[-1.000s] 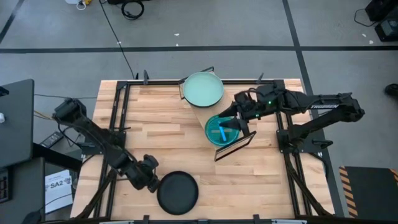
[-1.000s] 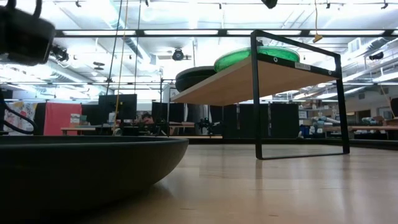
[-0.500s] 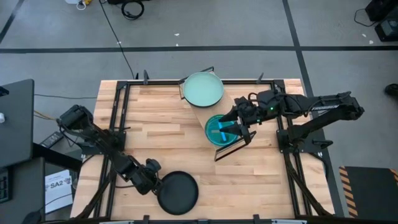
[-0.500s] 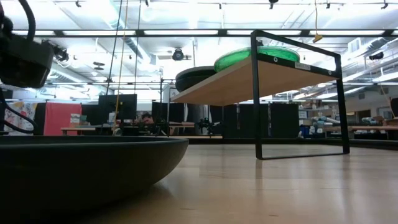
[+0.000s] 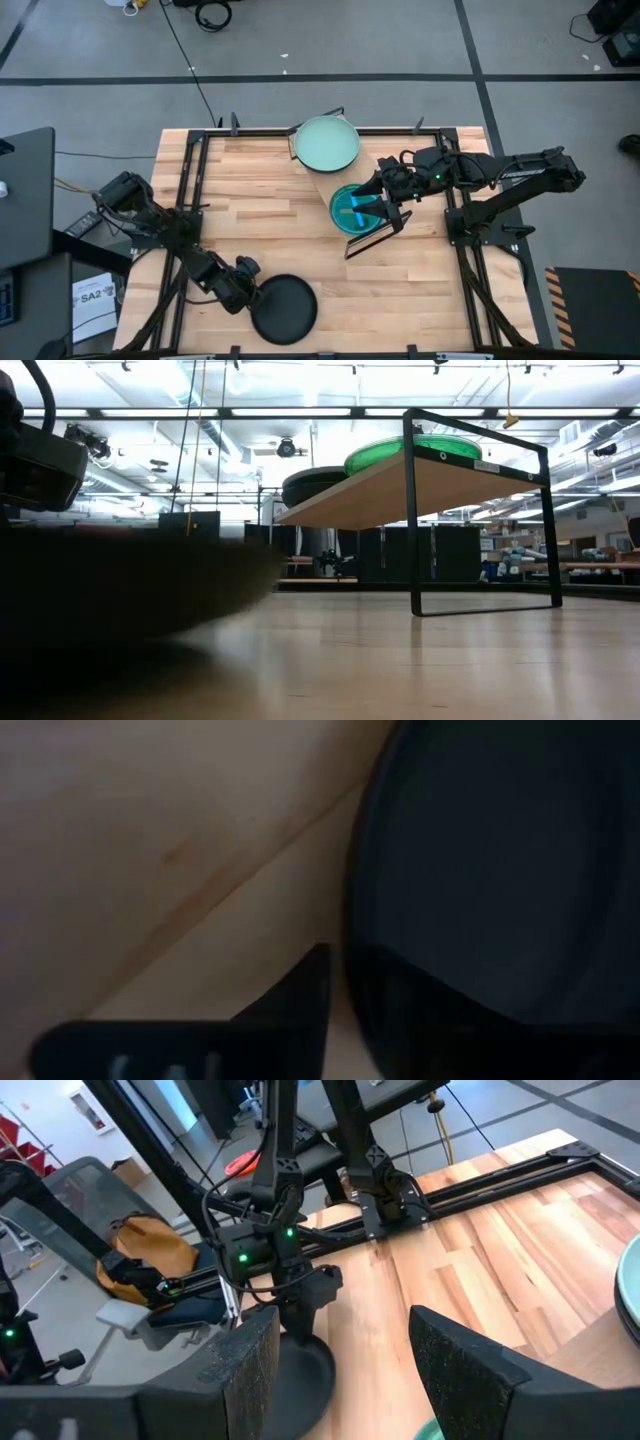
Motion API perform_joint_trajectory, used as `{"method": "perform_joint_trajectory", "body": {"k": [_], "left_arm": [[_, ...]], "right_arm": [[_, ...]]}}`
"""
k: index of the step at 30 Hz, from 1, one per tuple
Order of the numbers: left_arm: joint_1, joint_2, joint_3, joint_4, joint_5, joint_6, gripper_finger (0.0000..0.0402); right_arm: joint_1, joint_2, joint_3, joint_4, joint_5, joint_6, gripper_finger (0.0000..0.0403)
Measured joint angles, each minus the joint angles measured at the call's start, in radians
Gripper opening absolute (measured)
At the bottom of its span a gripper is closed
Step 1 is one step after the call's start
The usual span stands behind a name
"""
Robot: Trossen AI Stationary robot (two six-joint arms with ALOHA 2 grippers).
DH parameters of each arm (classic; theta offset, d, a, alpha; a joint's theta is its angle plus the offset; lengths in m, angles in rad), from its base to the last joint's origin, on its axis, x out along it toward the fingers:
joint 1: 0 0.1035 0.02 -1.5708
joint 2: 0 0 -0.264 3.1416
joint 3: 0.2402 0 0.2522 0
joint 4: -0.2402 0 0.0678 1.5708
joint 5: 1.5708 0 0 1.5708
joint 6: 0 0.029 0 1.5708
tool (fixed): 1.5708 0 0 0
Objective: Place and stack plates onto a shelf
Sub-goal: Stack the black plate on the top of the light gray plate on the shelf
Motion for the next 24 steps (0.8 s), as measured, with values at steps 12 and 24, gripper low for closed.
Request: {"method": "perform_joint_trajectory", "body": {"k": [12,24], "left_arm": [[0.000,0.001,0.000,0.022,0.009,0.004,0.0021],[0.000,-0.014,-0.004,0.035,0.025,0.021,0.0016]], "right_arm": [[0.000,0.000,0.000,0.000,0.000,0.000,0.0229],[0.000,0.000,0.000,0.000,0.000,0.000,0.0229]]}}
